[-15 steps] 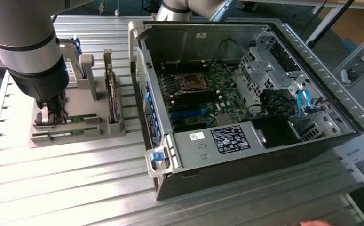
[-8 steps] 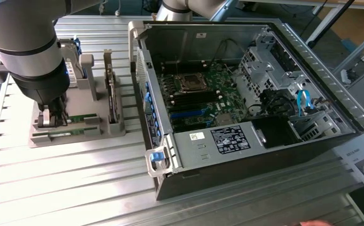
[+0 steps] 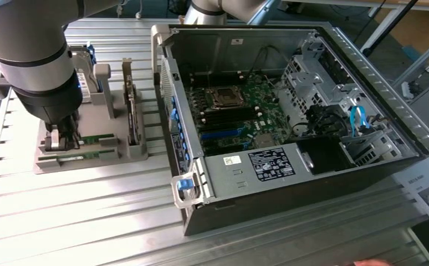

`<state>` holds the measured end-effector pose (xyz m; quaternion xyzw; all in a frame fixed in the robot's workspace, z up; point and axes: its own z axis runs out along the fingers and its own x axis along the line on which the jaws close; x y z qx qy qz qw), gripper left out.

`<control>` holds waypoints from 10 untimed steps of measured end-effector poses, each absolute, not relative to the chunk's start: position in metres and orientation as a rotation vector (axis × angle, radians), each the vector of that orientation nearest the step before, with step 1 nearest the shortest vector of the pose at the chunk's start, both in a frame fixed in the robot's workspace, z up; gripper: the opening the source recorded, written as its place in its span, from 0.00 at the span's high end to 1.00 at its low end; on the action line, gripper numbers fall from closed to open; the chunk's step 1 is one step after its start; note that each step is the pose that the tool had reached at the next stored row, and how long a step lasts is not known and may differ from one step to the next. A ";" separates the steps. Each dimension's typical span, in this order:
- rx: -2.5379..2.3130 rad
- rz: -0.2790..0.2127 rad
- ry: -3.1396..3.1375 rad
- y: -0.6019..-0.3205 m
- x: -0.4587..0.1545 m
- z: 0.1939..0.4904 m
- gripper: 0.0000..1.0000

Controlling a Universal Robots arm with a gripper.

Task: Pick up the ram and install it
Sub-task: 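Pick up the ram and move it above insertion slot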

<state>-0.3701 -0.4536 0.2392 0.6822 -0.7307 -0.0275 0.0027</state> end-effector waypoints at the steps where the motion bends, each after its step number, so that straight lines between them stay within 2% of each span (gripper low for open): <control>1: 2.139 -0.086 -2.292 -0.454 -0.370 0.239 0.76; 10: 2.139 -0.086 -2.292 -0.455 -0.369 0.239 0.76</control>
